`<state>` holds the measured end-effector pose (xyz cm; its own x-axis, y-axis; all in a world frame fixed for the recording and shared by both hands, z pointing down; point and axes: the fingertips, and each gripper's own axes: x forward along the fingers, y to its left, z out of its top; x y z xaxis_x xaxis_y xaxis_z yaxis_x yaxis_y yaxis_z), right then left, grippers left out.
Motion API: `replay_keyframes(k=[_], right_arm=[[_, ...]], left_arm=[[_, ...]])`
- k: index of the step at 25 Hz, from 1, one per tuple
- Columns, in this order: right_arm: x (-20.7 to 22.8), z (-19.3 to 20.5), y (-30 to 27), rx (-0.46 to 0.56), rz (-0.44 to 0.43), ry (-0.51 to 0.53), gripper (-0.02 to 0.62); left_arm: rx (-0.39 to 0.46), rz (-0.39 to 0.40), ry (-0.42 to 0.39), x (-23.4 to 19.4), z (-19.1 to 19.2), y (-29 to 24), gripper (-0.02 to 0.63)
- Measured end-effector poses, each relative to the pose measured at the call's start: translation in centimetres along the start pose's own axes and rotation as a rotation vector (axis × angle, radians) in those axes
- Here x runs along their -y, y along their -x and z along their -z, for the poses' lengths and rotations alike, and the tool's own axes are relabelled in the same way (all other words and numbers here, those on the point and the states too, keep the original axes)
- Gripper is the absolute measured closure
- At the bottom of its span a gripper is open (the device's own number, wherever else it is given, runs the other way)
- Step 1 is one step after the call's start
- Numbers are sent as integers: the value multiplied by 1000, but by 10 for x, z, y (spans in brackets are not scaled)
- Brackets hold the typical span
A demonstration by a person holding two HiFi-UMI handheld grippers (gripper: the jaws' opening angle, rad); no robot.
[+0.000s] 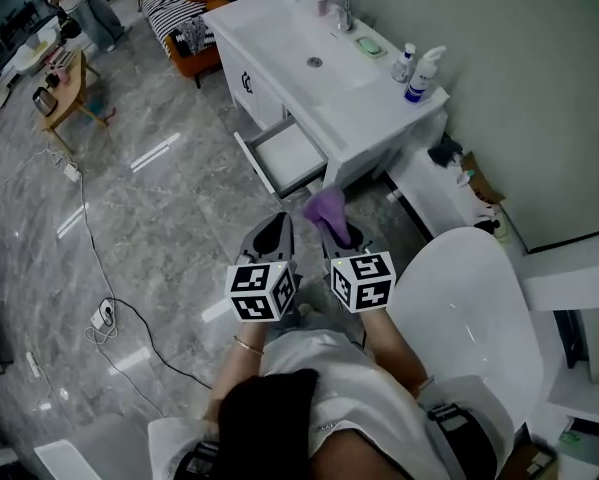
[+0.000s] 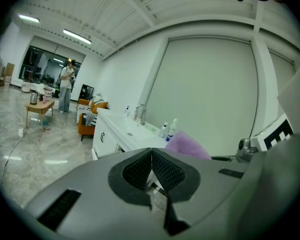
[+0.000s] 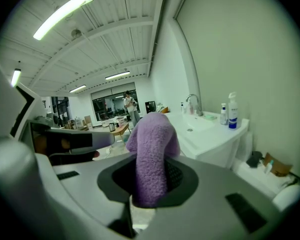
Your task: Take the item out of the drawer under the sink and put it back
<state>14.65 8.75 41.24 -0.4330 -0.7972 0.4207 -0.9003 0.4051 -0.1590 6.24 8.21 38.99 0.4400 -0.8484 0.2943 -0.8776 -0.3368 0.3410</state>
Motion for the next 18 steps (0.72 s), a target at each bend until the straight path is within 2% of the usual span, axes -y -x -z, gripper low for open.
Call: replay_keyframes(k=[7,18], right_arm=[[4,3,-25,-21,5,-2,526],[26,-23,-112,-50,49,-24,526]], left_arm=[[-13,-9,12,-21,1,-21,601],[-38,23,-10,-71,-29,-98,601]])
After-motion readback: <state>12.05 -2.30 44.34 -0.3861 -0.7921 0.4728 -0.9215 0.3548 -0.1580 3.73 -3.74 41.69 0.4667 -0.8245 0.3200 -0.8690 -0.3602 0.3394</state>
